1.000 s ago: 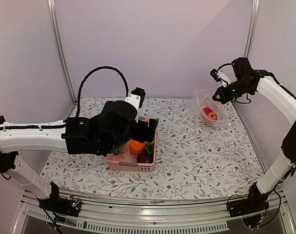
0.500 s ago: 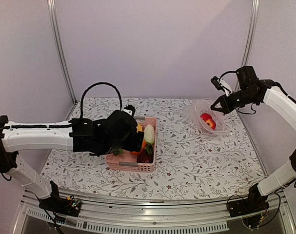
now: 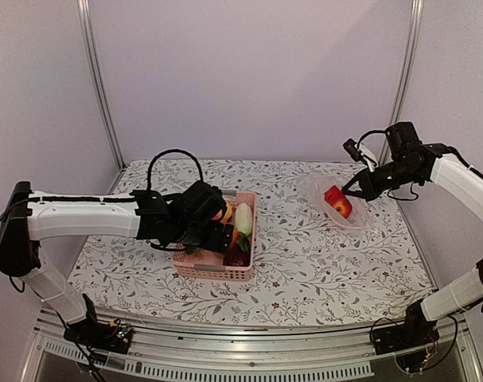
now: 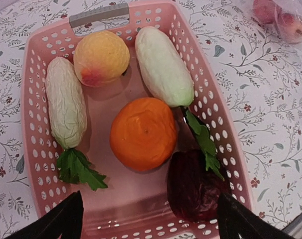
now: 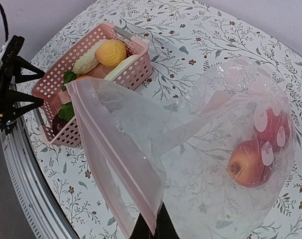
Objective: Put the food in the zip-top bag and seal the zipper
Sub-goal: Adjust the zipper food storage bag at the center of the board, then pick up the fake vegetable from the center of the board.
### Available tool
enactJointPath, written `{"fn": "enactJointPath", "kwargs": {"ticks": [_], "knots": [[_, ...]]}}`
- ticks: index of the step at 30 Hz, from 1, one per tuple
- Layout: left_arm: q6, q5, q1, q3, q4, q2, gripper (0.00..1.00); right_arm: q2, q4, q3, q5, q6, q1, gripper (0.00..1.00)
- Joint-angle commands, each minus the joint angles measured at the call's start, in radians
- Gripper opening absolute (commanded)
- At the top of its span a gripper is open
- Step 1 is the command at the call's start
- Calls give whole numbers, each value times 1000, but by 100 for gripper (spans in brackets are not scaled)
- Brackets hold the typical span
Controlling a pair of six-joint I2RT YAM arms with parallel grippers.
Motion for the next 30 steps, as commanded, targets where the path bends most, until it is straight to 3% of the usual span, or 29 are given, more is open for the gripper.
{"fn": "enactJointPath", "kwargs": {"ticks": [1,15,30], "knots": [[-5,111,24,27,-21,66,94,-22,18,-16,-21,-12,4,0],[-60,264,23,109,2,228,92,-53,36,-68,-24,-14,5,0],[-72,297,25,204,-81,338,89,-74,37,-74,-32,-19,4,0]]}}
